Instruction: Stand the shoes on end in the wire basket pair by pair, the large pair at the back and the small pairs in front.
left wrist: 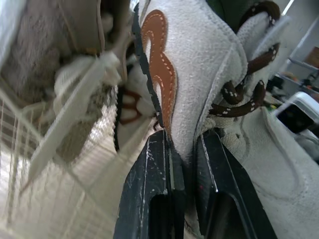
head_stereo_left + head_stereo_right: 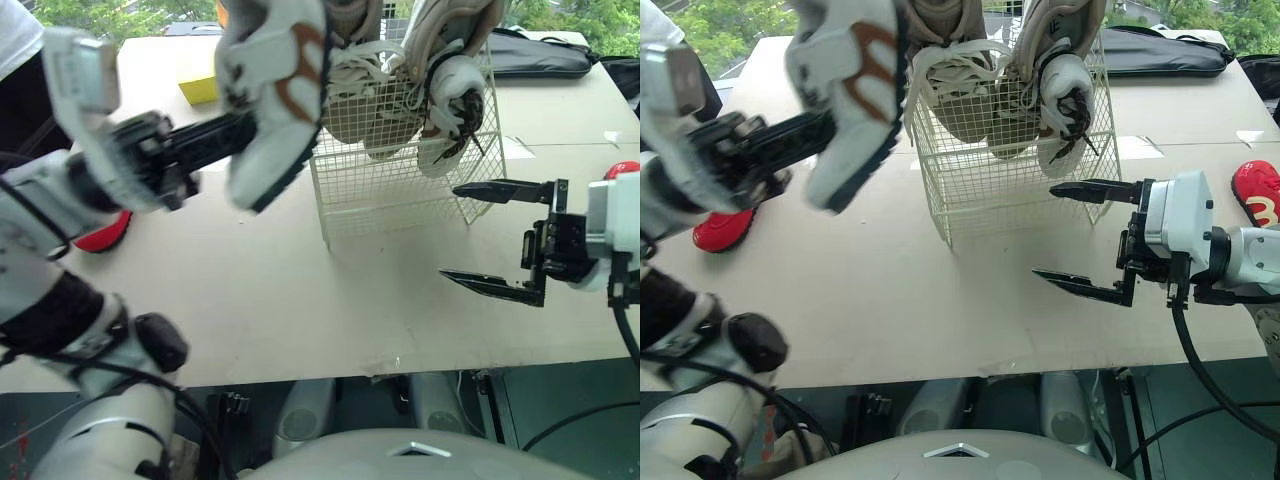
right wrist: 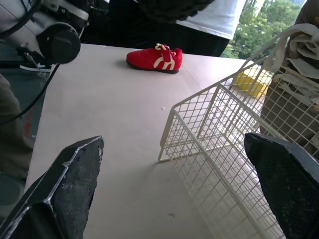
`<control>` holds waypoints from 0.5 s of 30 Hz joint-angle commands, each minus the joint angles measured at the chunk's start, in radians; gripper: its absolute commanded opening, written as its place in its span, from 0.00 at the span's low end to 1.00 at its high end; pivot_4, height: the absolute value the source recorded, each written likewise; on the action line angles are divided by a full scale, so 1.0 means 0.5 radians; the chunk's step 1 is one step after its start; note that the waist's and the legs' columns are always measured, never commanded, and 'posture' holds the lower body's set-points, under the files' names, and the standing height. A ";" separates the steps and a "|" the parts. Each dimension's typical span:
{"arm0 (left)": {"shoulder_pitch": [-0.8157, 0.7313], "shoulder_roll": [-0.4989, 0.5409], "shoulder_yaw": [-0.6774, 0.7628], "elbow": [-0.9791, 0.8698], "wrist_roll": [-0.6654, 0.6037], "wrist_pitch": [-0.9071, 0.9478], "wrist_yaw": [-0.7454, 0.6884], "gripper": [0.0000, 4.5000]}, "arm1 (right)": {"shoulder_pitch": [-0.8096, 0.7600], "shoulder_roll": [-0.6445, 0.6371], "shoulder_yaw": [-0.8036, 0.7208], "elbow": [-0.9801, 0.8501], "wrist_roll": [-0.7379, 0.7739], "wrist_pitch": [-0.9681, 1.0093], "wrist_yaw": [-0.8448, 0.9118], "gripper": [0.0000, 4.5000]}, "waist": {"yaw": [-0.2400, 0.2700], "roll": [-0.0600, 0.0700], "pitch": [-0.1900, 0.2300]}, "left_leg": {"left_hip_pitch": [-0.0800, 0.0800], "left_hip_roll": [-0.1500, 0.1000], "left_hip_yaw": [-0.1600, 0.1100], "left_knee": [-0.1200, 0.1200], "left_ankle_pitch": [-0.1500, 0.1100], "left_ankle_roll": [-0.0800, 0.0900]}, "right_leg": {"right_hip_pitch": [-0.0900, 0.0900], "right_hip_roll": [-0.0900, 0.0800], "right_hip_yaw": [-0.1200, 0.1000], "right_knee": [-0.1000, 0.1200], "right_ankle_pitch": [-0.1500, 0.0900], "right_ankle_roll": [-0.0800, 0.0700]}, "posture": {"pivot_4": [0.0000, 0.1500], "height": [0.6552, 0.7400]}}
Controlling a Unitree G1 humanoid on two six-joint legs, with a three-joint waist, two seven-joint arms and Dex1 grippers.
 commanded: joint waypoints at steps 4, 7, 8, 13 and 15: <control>0.285 -0.141 -0.811 -0.094 1.151 -1.787 0.432 0.01 | 0.017 -0.010 -0.104 -0.045 0.010 -0.012 -0.040 1.00 | -0.007 0.004 -0.002 | 0.003 0.000 0.010 -0.009 0.000 -0.001 | -0.004 0.002 0.011 -0.003 0.000 0.000 | 1.00 1.00; 0.416 -0.169 -1.034 0.135 1.459 -2.433 0.444 0.01 | 0.032 -0.014 -0.137 -0.067 0.015 0.003 -0.072 1.00 | 0.001 0.003 -0.002 | 0.001 0.000 0.012 -0.009 0.000 0.000 | -0.005 0.002 0.011 -0.004 0.000 -0.001 | 1.00 1.00; 0.448 -0.194 -1.091 0.210 1.543 -2.569 0.495 0.01 | 0.037 -0.014 -0.147 -0.075 0.020 0.008 -0.086 1.00 | 0.002 0.003 -0.002 | 0.001 0.000 0.012 -0.009 0.000 0.000 | -0.005 0.002 0.012 -0.004 0.000 -0.001 | 1.00 1.00; 0.512 -0.375 -1.278 0.638 1.931 -3.232 0.847 0.01 | 0.073 -0.015 -0.205 -0.134 0.040 0.042 -0.157 1.00 | 0.023 0.003 -0.002 | 0.000 -0.002 0.012 -0.007 0.000 0.001 | -0.004 0.000 0.011 -0.005 0.001 0.000 | 1.00 1.00; 0.476 -0.432 -1.296 0.781 1.983 -3.400 0.938 0.01 | 0.093 -0.022 -0.224 -0.159 0.043 0.052 -0.176 1.00 | 0.029 0.003 -0.002 | 0.000 -0.003 0.012 -0.007 0.000 0.001 | -0.004 0.000 0.011 -0.005 0.002 0.001 | 1.00 1.00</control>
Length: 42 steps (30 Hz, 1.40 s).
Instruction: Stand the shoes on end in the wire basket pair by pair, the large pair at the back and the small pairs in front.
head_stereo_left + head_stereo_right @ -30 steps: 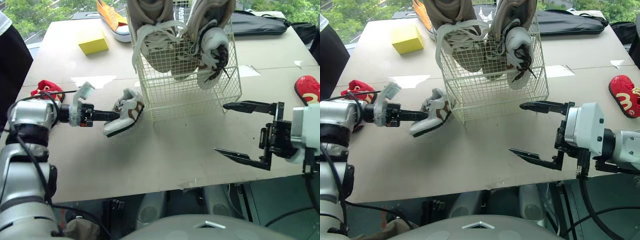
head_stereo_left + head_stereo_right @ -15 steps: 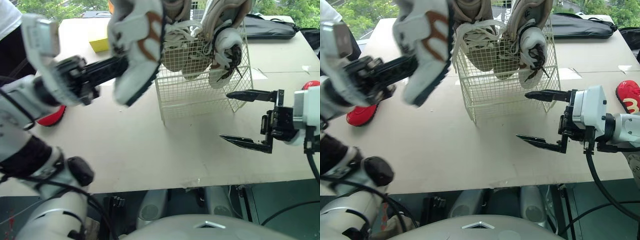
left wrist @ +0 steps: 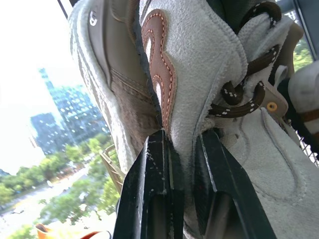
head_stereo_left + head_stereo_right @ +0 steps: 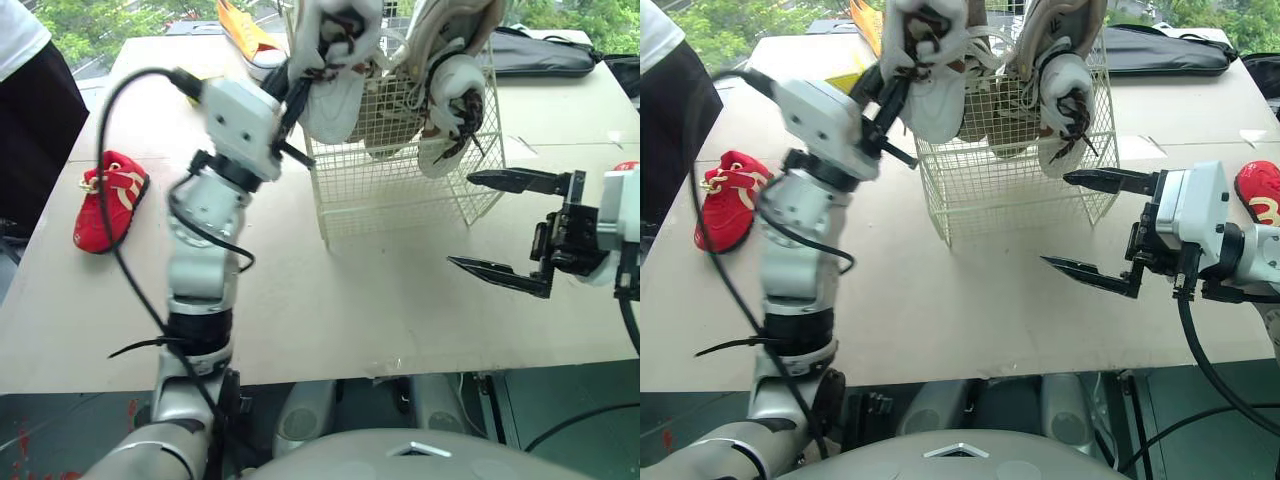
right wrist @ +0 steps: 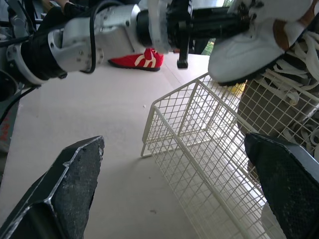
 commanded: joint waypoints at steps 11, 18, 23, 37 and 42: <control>-0.074 -0.067 -0.247 0.658 0.550 -0.767 0.435 0.01 | 0.105 -0.052 -0.228 -0.204 0.125 0.103 -0.160 1.00 | 0.031 0.000 -0.004 | 0.001 -0.001 0.007 0.002 0.000 0.001 | 0.004 0.000 -0.003 0.000 0.002 0.004 | 1.00 1.00; 0.204 0.027 -0.163 0.287 0.275 -0.340 0.184 0.31 | 0.151 -0.051 -0.257 -0.211 0.139 0.104 -0.180 1.00 | 0.021 0.007 -0.022 | 0.023 0.000 0.005 -0.003 0.000 0.001 | 0.022 0.002 -0.001 -0.001 0.002 0.005 | 1.00 1.00; 0.280 0.069 -0.090 0.007 0.025 -0.044 0.026 0.56 | 0.107 -0.036 -0.188 -0.171 0.112 0.081 -0.174 1.00 | -0.007 0.007 -0.022 | 0.038 0.002 0.006 -0.004 -0.002 0.003 | 0.036 0.006 -0.001 -0.001 0.002 0.005 | 1.00 1.00; 0.533 0.328 0.265 -0.599 -1.004 0.673 -0.382 0.56 | -0.133 0.016 0.022 0.055 0.137 0.245 -0.337 1.00 | -0.021 0.007 -0.020 | 0.034 0.003 -0.005 -0.005 -0.001 0.002 | 0.036 0.004 -0.004 -0.009 0.002 0.005 | 1.00 1.00; 0.582 0.584 0.333 -0.786 -1.532 1.118 -0.665 0.56 | -0.181 0.024 -0.032 0.122 0.233 0.381 -0.466 1.00 | -0.030 0.008 -0.019 | 0.033 0.004 -0.006 -0.009 -0.001 0.002 | 0.035 0.006 -0.004 -0.013 0.002 0.004 | 1.00 1.00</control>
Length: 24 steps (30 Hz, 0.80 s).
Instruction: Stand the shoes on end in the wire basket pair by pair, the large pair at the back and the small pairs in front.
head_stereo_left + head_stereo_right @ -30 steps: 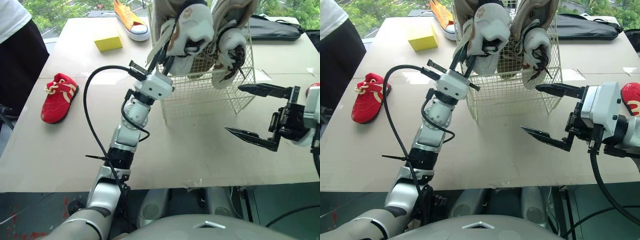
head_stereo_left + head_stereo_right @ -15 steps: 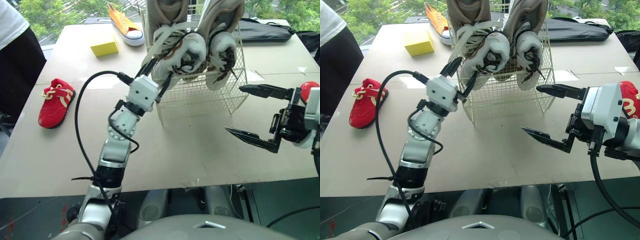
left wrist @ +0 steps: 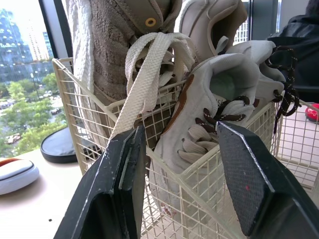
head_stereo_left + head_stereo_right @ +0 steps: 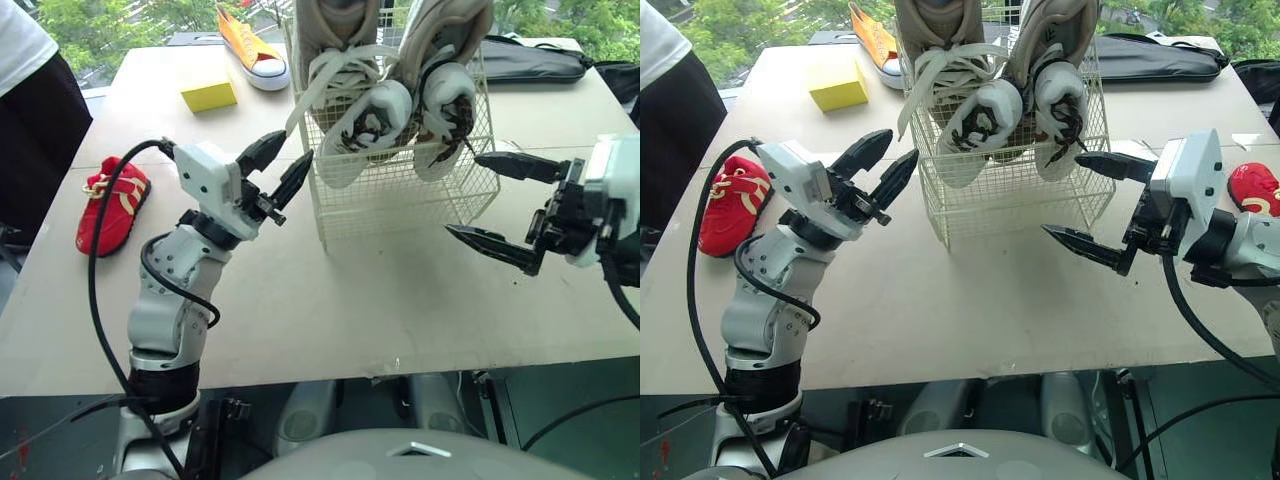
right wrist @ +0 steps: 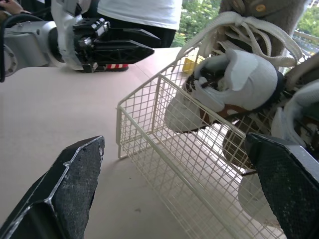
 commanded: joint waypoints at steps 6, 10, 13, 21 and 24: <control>-0.187 0.456 0.177 -0.108 -0.716 0.526 -0.431 0.68 | -0.050 0.033 -0.147 0.087 0.054 0.138 -0.290 1.00 | 0.007 0.003 0.003 | -0.001 -0.001 0.001 -0.001 0.000 0.001 | 0.001 -0.001 -0.002 -0.002 0.000 0.000 | 1.00 1.00; -0.276 0.467 0.097 -0.157 -0.808 0.657 -0.420 0.98 | -0.032 0.052 -0.171 0.042 0.058 0.158 -0.351 1.00 | -0.001 0.004 0.003 | -0.001 -0.001 0.001 -0.001 0.000 0.001 | 0.001 0.000 -0.002 -0.004 0.000 0.000 | 1.00 1.00; -0.369 0.522 0.004 -0.185 -0.881 0.787 -0.503 0.98 | 0.132 -0.010 -0.320 0.024 -0.018 0.184 -0.349 1.00 | 0.004 0.004 0.003 | -0.003 -0.001 0.000 -0.004 -0.001 0.001 | 0.001 0.000 -0.002 -0.008 0.000 0.000 | 1.00 1.00; -0.723 0.384 -0.213 -0.072 -0.972 0.995 -0.509 0.98 | 0.596 -0.014 -0.745 0.186 -0.354 0.436 -0.641 1.00 | 0.003 0.005 0.003 | -0.006 -0.004 0.005 -0.004 -0.001 0.002 | 0.002 -0.001 -0.004 -0.014 0.000 0.000 | 1.00 1.00; -0.829 0.306 -0.280 -0.008 -0.958 1.112 -0.371 0.98 | 0.580 -0.006 -0.790 0.317 -0.405 0.585 -0.765 1.00 | -0.006 0.006 0.003 | -0.003 -0.003 0.006 -0.005 -0.001 0.002 | 0.002 0.002 0.002 -0.013 0.000 0.000 | 1.00 1.00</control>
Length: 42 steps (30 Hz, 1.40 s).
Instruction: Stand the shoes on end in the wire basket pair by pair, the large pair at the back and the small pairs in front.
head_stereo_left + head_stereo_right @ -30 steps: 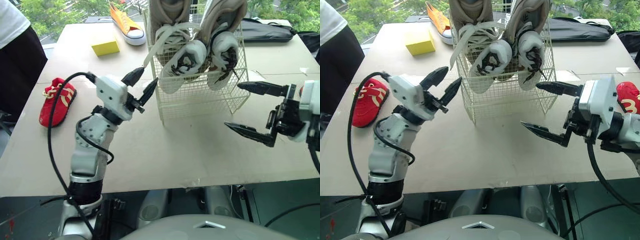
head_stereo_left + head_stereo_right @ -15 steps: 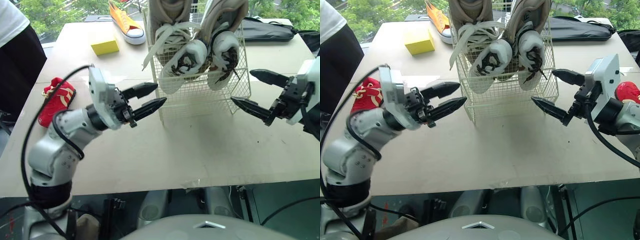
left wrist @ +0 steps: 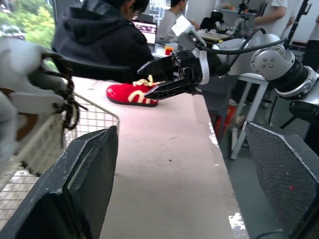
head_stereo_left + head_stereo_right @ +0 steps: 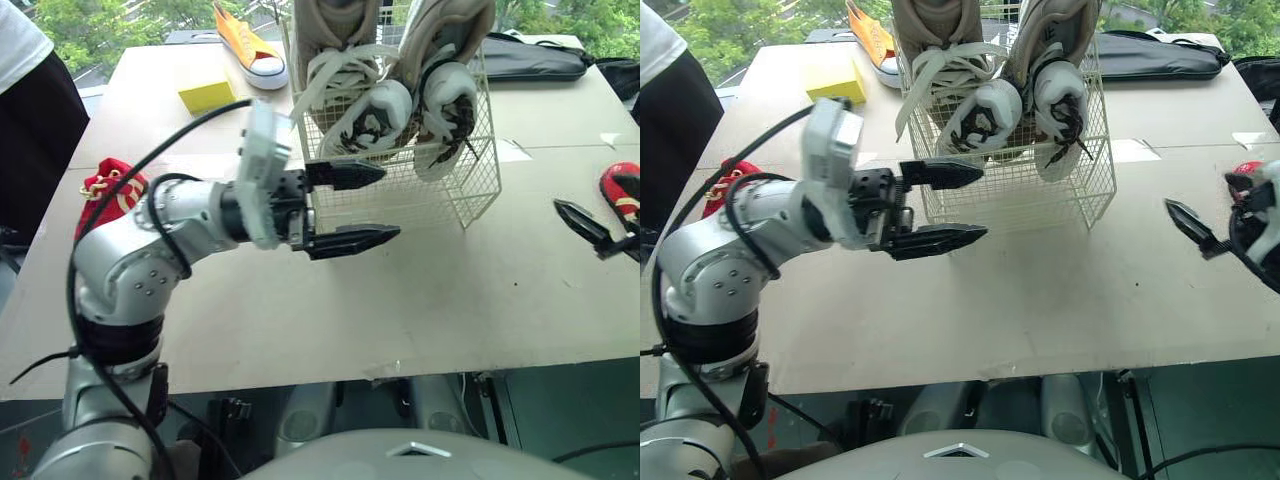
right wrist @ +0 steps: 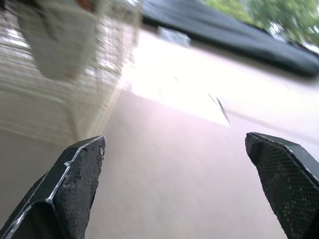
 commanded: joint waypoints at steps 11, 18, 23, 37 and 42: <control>-0.302 -0.258 -0.115 0.099 -0.064 0.211 0.103 0.98 | -0.440 -0.285 0.215 1.114 -0.539 0.093 -0.149 1.00 | 0.001 0.004 0.001 | -0.001 0.001 0.014 0.001 0.000 0.001 | 0.000 0.001 0.004 -0.001 0.000 0.000 | 1.00 1.00; -0.299 -0.260 -0.110 0.067 -0.029 0.174 0.037 0.98 | -0.758 -0.311 0.410 1.590 -0.739 0.020 -0.081 1.00 | -0.015 0.011 0.002 | 0.000 0.002 0.020 0.001 0.000 0.001 | -0.001 0.000 0.008 -0.001 0.000 0.000 | 1.00 1.00; -0.300 -0.292 -0.105 0.054 0.032 0.113 0.029 0.98 | -0.980 -0.248 0.495 1.880 -0.777 -0.046 0.018 1.00 | -0.024 0.012 0.003 | 0.000 0.002 0.022 0.001 0.000 0.001 | -0.001 0.000 0.008 -0.001 0.000 0.000 | 1.00 1.00; -0.224 -0.284 0.000 -0.037 -0.024 0.154 0.175 1.00 | -1.170 -0.165 0.639 2.226 -0.966 -0.322 0.057 0.44 | -0.044 0.013 0.003 | -0.001 0.003 0.021 0.001 0.000 0.001 | -0.001 -0.001 0.009 -0.002 0.000 0.001 | 1.00 1.00; -0.205 -0.260 0.062 -0.002 -0.067 0.174 0.185 1.00 | -1.006 -0.216 0.615 2.079 -1.012 -0.500 0.159 0.28 | -0.038 0.014 0.002 | -0.001 0.002 0.020 0.001 0.000 0.001 | -0.001 -0.001 0.008 -0.002 0.000 0.001 | 1.00 1.00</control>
